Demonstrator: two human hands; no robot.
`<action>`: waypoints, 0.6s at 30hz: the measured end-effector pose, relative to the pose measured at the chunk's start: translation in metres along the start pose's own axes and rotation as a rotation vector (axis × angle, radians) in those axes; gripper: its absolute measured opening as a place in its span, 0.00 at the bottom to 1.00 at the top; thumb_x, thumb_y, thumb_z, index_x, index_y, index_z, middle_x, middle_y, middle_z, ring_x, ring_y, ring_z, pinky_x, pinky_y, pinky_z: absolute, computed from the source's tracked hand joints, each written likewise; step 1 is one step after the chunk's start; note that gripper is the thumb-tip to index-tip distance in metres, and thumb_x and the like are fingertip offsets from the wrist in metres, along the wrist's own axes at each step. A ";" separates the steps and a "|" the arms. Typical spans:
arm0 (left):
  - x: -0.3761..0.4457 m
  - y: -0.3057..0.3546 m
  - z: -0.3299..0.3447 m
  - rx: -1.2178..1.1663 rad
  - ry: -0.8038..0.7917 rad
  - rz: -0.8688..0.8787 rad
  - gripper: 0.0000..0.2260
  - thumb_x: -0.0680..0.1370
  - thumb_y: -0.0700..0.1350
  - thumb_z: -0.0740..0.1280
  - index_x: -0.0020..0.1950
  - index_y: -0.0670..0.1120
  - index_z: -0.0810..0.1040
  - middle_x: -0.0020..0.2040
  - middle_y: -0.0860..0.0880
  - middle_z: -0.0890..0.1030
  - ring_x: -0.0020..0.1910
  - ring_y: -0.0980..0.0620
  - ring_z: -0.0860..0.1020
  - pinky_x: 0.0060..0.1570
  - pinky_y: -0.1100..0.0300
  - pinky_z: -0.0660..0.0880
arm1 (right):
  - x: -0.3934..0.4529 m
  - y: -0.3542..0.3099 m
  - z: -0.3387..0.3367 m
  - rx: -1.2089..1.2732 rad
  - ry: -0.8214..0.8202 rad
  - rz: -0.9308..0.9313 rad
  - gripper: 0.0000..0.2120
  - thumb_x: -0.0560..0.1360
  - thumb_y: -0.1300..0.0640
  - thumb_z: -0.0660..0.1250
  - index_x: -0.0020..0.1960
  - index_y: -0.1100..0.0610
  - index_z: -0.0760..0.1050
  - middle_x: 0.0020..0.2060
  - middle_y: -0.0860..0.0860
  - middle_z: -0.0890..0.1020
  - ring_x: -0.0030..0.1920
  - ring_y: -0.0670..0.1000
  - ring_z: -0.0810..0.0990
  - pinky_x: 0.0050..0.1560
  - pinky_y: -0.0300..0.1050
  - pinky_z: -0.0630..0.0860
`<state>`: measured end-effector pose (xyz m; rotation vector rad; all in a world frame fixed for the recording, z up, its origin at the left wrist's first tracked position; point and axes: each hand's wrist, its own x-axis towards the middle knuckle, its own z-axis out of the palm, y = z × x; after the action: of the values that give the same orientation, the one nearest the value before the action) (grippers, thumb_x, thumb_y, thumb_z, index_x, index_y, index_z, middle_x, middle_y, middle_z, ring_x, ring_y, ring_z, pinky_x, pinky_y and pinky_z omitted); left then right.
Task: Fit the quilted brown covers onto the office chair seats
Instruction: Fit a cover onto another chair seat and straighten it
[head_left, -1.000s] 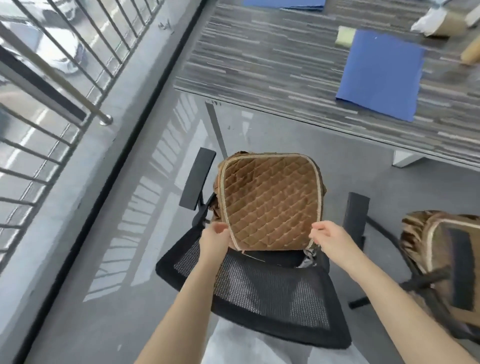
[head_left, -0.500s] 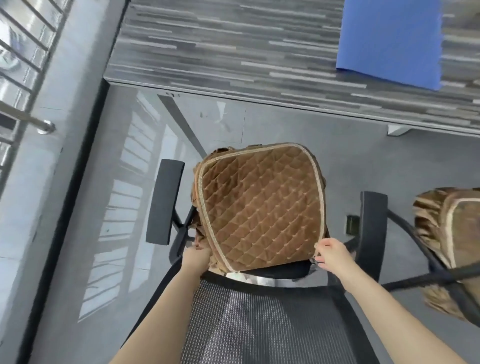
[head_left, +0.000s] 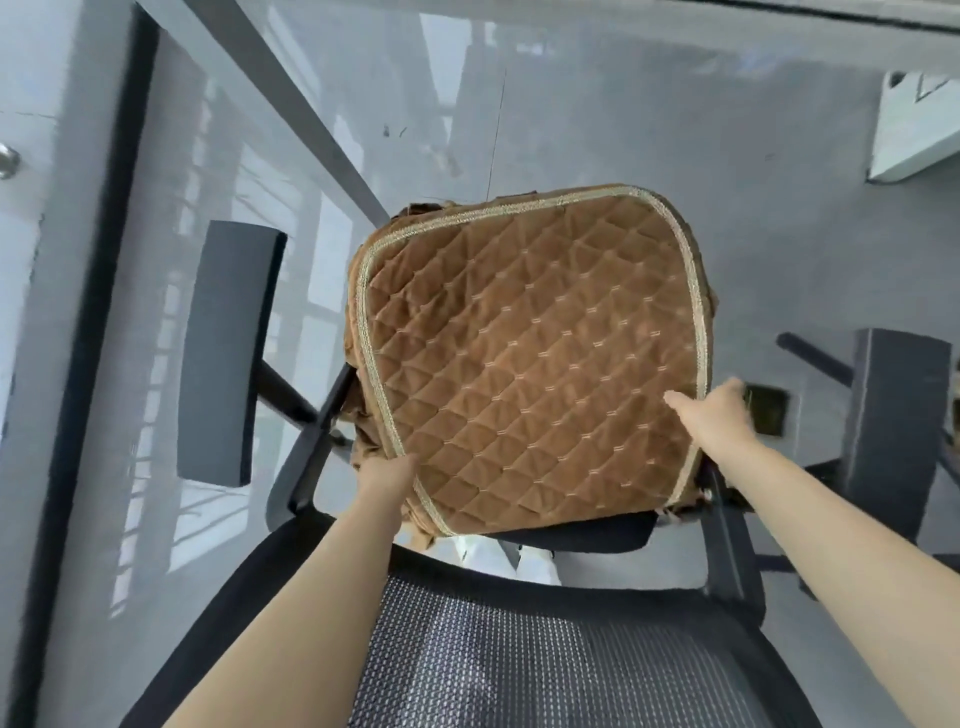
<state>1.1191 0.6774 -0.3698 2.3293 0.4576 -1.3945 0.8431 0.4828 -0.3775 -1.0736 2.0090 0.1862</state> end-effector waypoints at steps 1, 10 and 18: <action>0.001 0.001 0.001 -0.034 -0.003 -0.009 0.26 0.76 0.40 0.69 0.72 0.37 0.65 0.63 0.40 0.75 0.58 0.40 0.75 0.47 0.54 0.70 | 0.003 0.000 0.000 0.015 -0.026 0.022 0.41 0.75 0.51 0.70 0.76 0.63 0.49 0.73 0.61 0.62 0.71 0.62 0.65 0.68 0.55 0.64; -0.001 0.040 -0.009 -0.136 0.039 0.083 0.18 0.73 0.35 0.66 0.63 0.37 0.71 0.56 0.40 0.79 0.48 0.40 0.79 0.41 0.50 0.79 | 0.003 -0.028 -0.012 -0.031 0.132 -0.102 0.28 0.76 0.47 0.66 0.68 0.62 0.62 0.66 0.60 0.70 0.66 0.63 0.70 0.64 0.63 0.68; -0.007 0.099 -0.029 -0.027 0.088 0.347 0.24 0.72 0.37 0.72 0.66 0.45 0.68 0.54 0.45 0.77 0.51 0.42 0.79 0.52 0.45 0.78 | -0.027 -0.036 -0.025 0.200 0.237 -0.169 0.27 0.80 0.53 0.61 0.73 0.62 0.57 0.70 0.58 0.64 0.67 0.59 0.68 0.65 0.51 0.65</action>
<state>1.1841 0.6042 -0.3354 2.3173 0.0861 -1.1188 0.8629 0.4653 -0.3334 -1.1719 2.0792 -0.2361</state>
